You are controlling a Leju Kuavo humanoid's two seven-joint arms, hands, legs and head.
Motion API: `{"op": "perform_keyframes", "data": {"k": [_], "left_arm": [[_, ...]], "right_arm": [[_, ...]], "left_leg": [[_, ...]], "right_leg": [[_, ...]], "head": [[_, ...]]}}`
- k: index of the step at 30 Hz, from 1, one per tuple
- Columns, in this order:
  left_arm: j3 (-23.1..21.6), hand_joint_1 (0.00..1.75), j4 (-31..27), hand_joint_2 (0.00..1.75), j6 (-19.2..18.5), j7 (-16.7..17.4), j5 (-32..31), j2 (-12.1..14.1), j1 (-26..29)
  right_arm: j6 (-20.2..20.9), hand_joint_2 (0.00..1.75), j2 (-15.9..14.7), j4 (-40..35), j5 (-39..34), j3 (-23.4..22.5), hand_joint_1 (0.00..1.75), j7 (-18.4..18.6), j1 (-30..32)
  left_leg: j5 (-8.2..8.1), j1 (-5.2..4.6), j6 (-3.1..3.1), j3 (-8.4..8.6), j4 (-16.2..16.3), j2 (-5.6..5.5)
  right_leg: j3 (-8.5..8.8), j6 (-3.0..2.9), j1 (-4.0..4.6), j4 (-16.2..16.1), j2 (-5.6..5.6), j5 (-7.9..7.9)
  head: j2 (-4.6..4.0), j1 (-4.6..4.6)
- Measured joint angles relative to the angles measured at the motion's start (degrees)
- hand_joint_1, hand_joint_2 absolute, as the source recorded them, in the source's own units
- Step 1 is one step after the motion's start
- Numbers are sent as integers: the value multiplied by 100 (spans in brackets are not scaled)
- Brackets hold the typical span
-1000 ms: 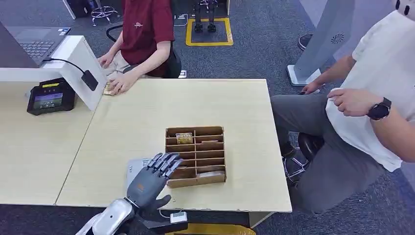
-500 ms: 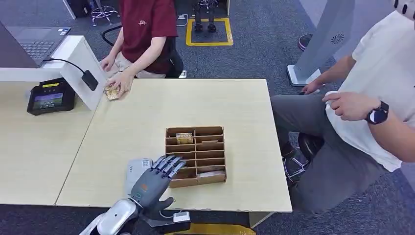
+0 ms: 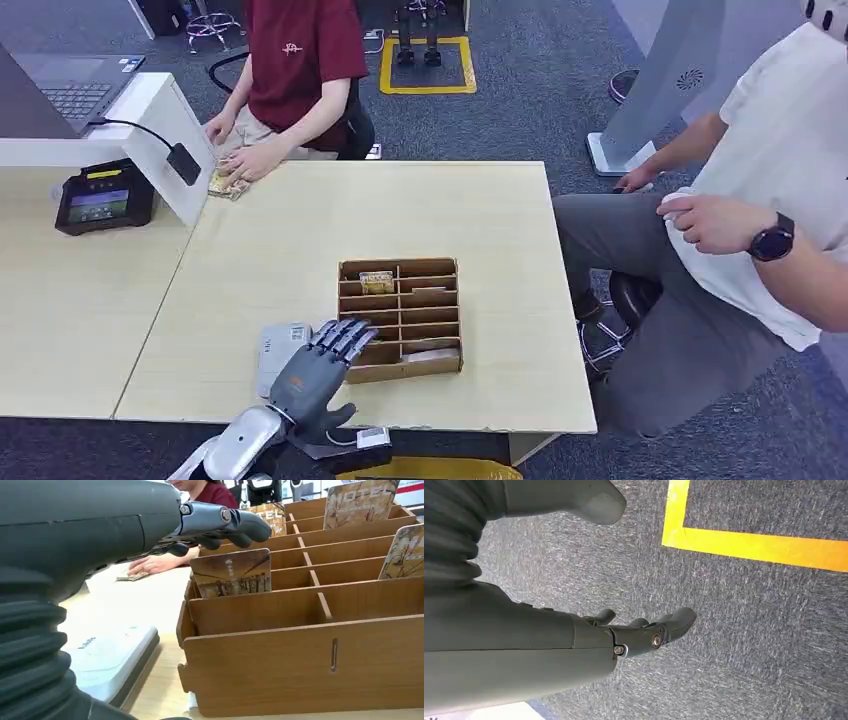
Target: Pass the card to the sensor for recognition and then transmit it.
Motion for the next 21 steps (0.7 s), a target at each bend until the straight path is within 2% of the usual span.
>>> {"op": "perform_keyframes", "data": {"k": [21], "left_arm": [[195, 0, 0, 175, 13, 66, -7, -20, 100]], "right_arm": [[2, 175, 0, 0, 33, -11, 0, 0, 1]], "left_leg": [[0, 0, 0, 0, 0, 0]], "right_leg": [[0, 0, 0, 0, -1, 0]], "head": [[0, 0]]}}
